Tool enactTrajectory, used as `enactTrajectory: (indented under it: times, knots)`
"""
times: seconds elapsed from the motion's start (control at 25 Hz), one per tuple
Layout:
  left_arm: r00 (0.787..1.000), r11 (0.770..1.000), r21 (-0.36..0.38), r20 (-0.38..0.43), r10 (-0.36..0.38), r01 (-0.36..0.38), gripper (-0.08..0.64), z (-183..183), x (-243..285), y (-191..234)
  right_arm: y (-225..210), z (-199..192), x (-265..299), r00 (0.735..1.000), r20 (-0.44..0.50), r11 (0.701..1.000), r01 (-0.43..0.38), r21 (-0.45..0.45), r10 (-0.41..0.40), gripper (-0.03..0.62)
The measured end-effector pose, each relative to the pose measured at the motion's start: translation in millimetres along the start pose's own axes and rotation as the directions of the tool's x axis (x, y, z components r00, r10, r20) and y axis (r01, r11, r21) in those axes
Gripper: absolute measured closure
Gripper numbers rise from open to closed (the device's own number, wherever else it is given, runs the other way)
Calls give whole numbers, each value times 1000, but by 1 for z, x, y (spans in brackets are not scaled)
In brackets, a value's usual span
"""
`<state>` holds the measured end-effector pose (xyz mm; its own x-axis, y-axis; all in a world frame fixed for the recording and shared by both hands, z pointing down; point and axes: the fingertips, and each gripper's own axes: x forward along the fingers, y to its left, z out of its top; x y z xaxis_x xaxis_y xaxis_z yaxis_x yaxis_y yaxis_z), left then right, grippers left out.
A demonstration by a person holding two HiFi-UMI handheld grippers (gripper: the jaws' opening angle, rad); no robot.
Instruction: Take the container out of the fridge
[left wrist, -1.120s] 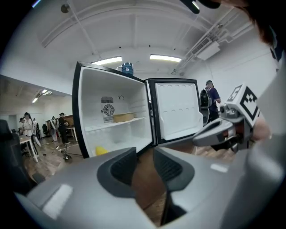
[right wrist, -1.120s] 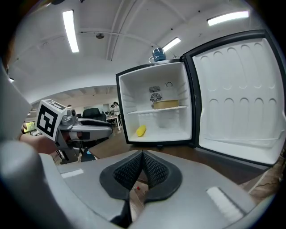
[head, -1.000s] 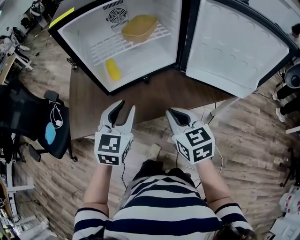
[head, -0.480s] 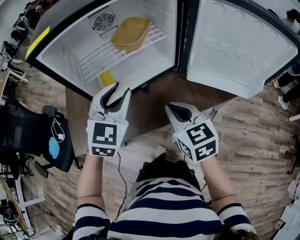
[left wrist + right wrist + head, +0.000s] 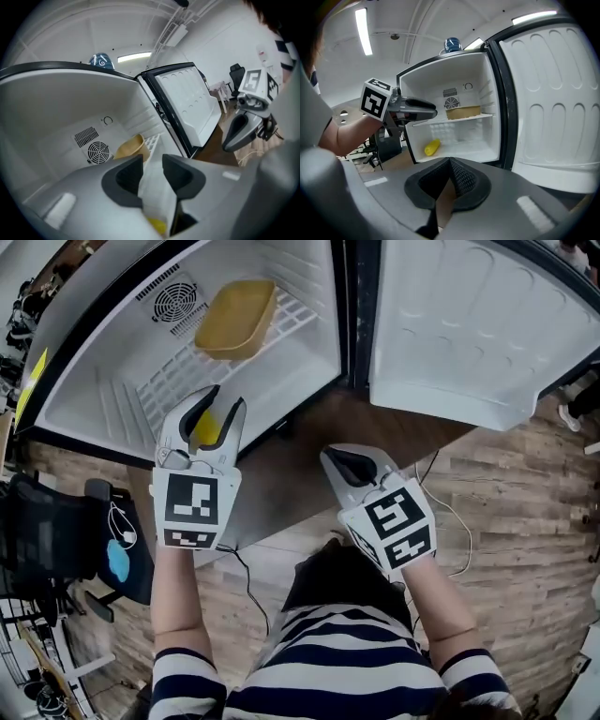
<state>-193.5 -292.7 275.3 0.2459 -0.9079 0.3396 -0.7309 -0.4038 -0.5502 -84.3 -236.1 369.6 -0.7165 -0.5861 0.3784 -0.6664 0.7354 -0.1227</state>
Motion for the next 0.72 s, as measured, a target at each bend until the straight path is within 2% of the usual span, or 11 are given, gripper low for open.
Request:
enactTrajectory:
  times: [0.12,0.32,0.52,0.72]
  knots:
    - [1000,999,45,1,12,-12,560,5,11,8,-3,-5,7,1000,-12,1000,-1,4,1,595]
    - [1000,999,46,23,-1,0,560,11,25,15,-7,-13,17,999,-34,1000,0,21,0,595]
    - [1000,996,85,6,-1,0,560,14,40,22,-11,-26,26,998,-64,999,3,38,-1,595]
    - [999,987,161,-38,9,-3,560,12,57,27,-16,-34,33,997,-83,999,2,53,2,595]
